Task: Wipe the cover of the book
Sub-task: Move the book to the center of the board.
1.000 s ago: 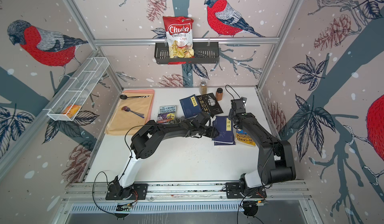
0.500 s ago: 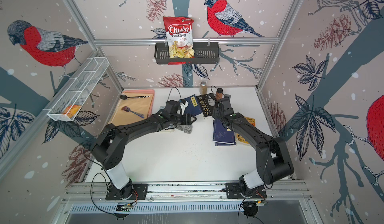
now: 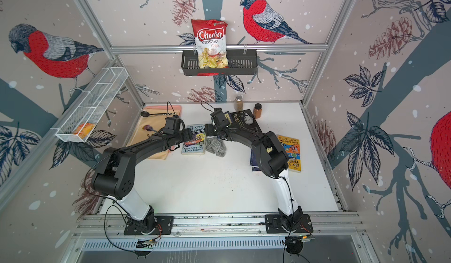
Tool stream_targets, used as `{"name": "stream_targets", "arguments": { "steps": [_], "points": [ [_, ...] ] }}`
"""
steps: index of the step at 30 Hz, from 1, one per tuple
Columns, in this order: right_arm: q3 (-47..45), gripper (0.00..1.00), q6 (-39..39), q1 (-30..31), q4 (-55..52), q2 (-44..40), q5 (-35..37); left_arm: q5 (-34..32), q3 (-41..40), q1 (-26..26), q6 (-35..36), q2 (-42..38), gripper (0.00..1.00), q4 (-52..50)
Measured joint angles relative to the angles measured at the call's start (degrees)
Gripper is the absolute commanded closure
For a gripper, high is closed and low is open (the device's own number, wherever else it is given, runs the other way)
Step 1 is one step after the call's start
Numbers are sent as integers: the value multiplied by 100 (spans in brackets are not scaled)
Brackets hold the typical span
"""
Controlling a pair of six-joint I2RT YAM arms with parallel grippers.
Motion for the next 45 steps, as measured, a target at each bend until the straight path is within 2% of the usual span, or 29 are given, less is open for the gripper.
{"name": "stream_targets", "arguments": {
  "steps": [7, 11, 13, 21, 27, 31, 34, 38, 45],
  "points": [
    [894, 34, -9, 111, -420, 822, -328, 83, 103, 116, 81, 494, 31, -13],
    [879, 45, -31, 146, -568, 898, -466, 125, 66, 116, 79, 459, 31, -39],
    [785, 48, -26, 188, -518, 863, -544, 111, 46, 118, 79, 387, 31, -66],
    [684, 46, 142, 323, -278, 859, -1261, -61, 114, 142, 122, 332, 31, -90],
    [157, 30, 144, 210, -133, 400, -1272, -83, 146, 149, 188, 157, 31, -136],
    [-474, 28, 61, -348, 101, -415, -1176, -59, 146, 63, 216, -9, 31, -55],
    [-693, 28, -7, -953, 267, -678, -1128, -39, 214, -243, 208, 26, 31, 70],
    [-708, 29, -162, -1473, 2, -627, -682, 201, 671, -732, 92, 452, 31, 315],
    [-837, 30, -374, -1683, -280, -361, -249, 640, 1502, -986, -247, 1493, 32, 511]
  ]
}}
